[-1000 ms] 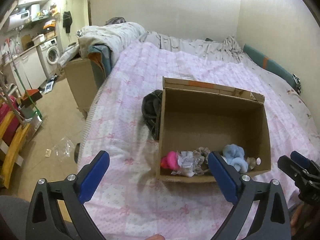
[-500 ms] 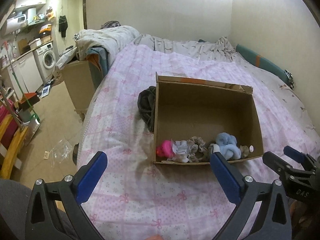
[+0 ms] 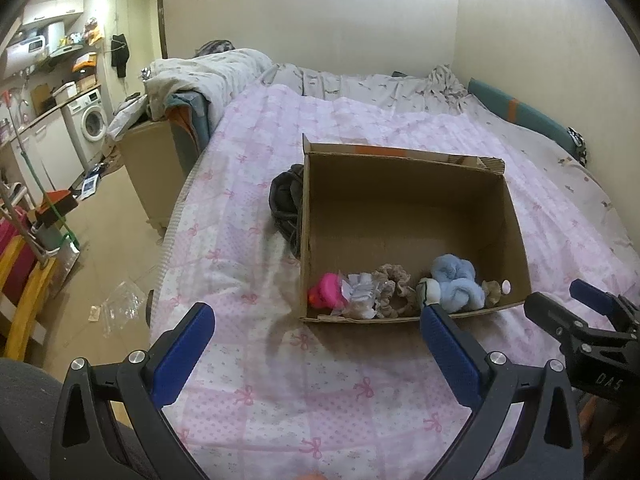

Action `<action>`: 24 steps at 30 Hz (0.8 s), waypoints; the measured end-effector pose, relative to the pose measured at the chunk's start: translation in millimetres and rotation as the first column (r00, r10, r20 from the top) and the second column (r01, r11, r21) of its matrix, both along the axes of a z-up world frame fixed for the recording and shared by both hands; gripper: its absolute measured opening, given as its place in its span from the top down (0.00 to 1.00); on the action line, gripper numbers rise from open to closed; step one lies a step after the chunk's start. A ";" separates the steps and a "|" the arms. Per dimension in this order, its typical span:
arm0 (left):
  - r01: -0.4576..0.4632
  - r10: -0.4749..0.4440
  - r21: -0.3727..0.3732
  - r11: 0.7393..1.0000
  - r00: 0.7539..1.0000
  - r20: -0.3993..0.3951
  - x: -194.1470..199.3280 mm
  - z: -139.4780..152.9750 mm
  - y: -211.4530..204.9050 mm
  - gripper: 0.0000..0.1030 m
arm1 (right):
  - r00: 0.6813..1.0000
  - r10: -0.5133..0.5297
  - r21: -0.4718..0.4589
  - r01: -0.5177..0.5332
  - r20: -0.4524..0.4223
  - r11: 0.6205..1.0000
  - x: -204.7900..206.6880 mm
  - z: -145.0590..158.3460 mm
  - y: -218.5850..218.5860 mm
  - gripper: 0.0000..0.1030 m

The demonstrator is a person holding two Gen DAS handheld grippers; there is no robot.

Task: Organize soft objects

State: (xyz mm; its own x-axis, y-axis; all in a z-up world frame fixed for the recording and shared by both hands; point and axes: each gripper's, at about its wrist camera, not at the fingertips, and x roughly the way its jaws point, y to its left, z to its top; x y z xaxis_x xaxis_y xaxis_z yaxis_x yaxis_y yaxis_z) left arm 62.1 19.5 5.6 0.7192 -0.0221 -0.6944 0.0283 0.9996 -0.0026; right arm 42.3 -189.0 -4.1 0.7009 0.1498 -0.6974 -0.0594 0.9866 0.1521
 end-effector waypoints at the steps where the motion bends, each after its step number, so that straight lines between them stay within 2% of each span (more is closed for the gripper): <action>1: -0.001 0.001 0.000 1.000 1.000 -0.001 0.4 -0.4 0.2 0.00 | 1.000 0.000 0.002 0.000 -0.002 1.000 0.1 -0.3 0.0 0.00; 24: -0.005 0.004 -0.013 1.000 1.000 -0.025 5.0 -5.2 3.6 0.00 | 1.000 0.001 -0.001 -0.001 0.001 1.000 0.4 -0.3 -0.5 0.00</action>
State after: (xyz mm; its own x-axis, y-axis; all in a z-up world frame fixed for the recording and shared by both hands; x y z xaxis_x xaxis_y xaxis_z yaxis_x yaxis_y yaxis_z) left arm 67.1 23.1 0.3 0.7017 -0.0278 -0.7119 0.0235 0.9996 -0.0159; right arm 42.7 -189.5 -4.4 0.7016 0.1495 -0.6967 -0.0604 0.9867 0.1509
